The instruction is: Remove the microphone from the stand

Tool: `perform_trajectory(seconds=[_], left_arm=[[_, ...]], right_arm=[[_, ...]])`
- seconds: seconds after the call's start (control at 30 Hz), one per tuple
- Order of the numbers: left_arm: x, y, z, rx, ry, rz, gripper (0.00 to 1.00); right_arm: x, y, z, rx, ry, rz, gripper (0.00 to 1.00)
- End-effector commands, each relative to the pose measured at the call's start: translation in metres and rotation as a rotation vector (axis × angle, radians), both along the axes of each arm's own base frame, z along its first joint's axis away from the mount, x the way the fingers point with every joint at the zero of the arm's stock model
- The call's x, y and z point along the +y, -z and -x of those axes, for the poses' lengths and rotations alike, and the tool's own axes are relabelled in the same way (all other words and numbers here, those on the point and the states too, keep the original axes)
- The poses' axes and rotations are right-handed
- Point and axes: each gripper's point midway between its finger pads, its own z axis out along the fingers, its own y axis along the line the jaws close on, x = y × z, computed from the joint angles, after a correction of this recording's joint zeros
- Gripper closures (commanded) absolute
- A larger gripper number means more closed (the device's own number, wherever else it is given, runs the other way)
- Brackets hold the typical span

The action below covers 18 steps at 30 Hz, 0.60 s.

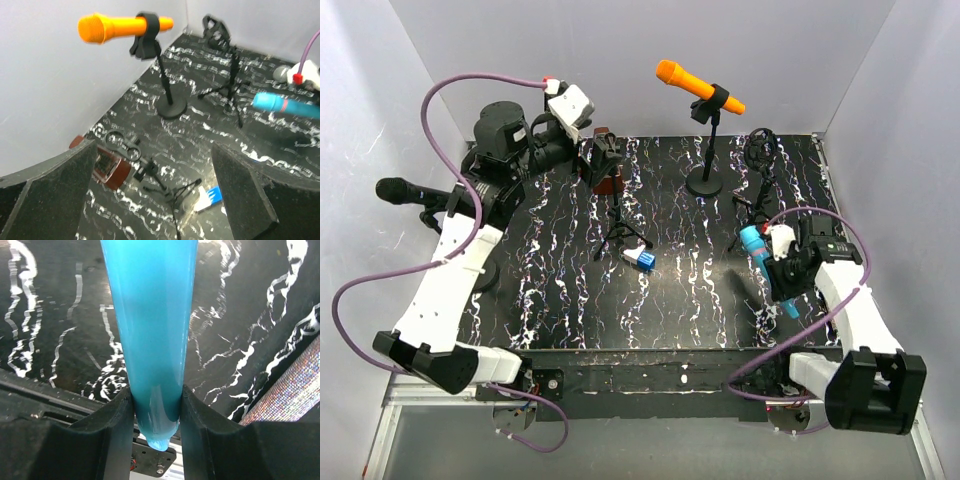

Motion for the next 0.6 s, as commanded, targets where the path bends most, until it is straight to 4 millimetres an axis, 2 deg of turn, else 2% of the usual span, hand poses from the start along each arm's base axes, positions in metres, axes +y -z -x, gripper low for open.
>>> perform_trajectory(seconds=[0.0, 0.07, 0.23, 0.43, 0.47, 0.57], left_arm=[[0.016, 0.018, -0.008, 0.0, -0.069, -0.134, 0.02], [0.023, 0.026, -0.003, -0.013, -0.056, -0.218, 0.02], [0.053, 0.036, 0.007, -0.039, -0.121, -0.379, 0.02], [0.072, 0.035, 0.017, -0.057, -0.147, -0.492, 0.02], [0.074, 0.036, 0.017, -0.046, -0.155, -0.5, 0.02], [0.077, 0.038, 0.02, -0.043, -0.158, -0.51, 0.02]], right_arm=[[-0.036, 0.021, -0.012, 0.005, 0.193, 0.05, 0.99], [-0.045, 0.034, -0.011, 0.046, 0.24, 0.036, 0.99], [-0.045, 0.054, 0.005, 0.161, 0.279, -0.016, 0.99], [-0.054, 0.072, 0.011, 0.224, 0.318, -0.019, 0.99], [-0.052, 0.073, 0.011, 0.239, 0.32, -0.036, 0.94], [-0.051, 0.072, 0.007, 0.259, 0.291, -0.053, 0.65]])
